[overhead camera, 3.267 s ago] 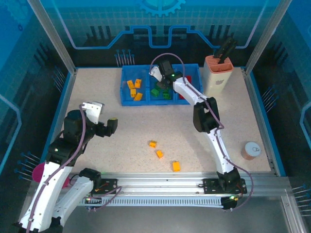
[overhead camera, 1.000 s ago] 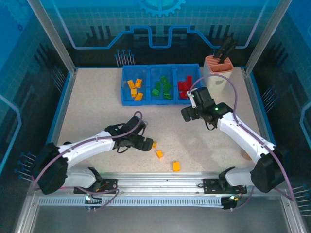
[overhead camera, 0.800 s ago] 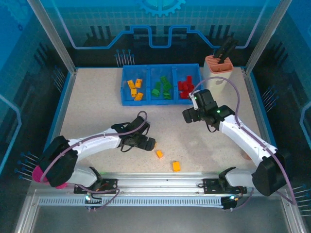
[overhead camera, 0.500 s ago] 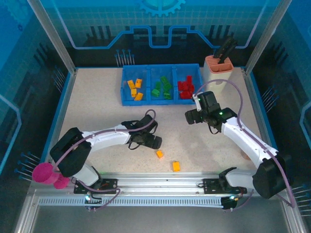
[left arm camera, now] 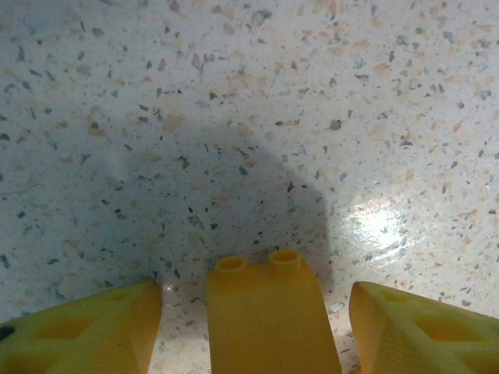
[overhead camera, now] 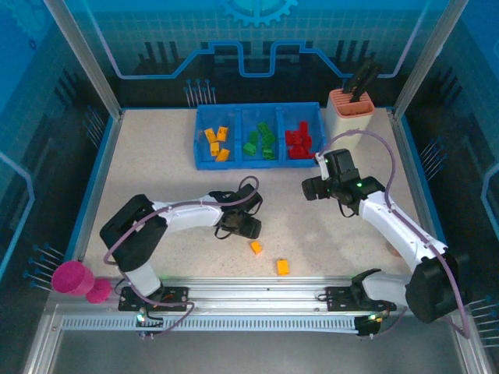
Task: Sort the legos into containers by color
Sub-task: Pick up the lego from the middle-left of the table.
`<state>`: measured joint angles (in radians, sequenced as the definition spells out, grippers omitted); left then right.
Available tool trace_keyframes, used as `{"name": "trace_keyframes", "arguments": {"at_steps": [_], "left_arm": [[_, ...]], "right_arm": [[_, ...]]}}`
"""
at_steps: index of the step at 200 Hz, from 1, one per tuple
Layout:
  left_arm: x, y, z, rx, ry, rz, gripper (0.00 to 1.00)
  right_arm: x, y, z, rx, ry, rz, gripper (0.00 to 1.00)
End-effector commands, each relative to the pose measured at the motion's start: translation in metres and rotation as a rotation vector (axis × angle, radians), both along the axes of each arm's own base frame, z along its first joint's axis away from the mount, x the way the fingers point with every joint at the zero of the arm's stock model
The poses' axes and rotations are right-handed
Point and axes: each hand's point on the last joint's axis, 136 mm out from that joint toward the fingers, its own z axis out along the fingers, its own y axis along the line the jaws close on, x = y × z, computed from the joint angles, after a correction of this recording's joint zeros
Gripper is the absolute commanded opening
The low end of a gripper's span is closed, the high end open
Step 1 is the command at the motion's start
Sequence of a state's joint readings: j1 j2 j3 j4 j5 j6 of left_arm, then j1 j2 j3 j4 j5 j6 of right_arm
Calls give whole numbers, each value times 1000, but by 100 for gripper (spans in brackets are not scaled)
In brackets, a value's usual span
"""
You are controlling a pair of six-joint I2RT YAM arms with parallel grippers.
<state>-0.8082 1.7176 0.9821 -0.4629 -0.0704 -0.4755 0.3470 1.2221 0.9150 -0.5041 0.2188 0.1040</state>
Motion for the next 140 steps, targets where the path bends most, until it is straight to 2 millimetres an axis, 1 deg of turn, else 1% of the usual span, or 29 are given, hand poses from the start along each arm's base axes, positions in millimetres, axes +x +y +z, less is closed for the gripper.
{"name": "trace_keyframes", "arguments": {"at_steps": [1,23,38,56,70,85,93,108,122,140], "left_arm": [[-5,-4,-1,12,36,-2,59],[-5,-4,-2,25,42,-4,47],[-5,-2,-2,39,43,-2,40],[-3,0,2,44,34,7,36],[3,0,13,25,15,17,34],[19,3,36,-13,-33,41,33],[30,6,53,-34,-70,52,33],[58,15,89,-59,-169,73,33],[89,33,122,-44,-277,97,33],[129,58,155,-15,-395,140,34]], "right_arm": [[4,0,6,23,-29,7,90],[5,0,6,29,-29,7,90],[5,-1,5,32,-28,3,90],[5,0,4,35,-21,6,90],[4,0,5,40,-21,8,90],[4,1,4,42,-19,11,90],[4,1,4,44,-17,12,90],[4,1,3,47,-15,11,90],[5,3,2,55,-15,12,90],[7,5,1,67,-10,17,90]]}}
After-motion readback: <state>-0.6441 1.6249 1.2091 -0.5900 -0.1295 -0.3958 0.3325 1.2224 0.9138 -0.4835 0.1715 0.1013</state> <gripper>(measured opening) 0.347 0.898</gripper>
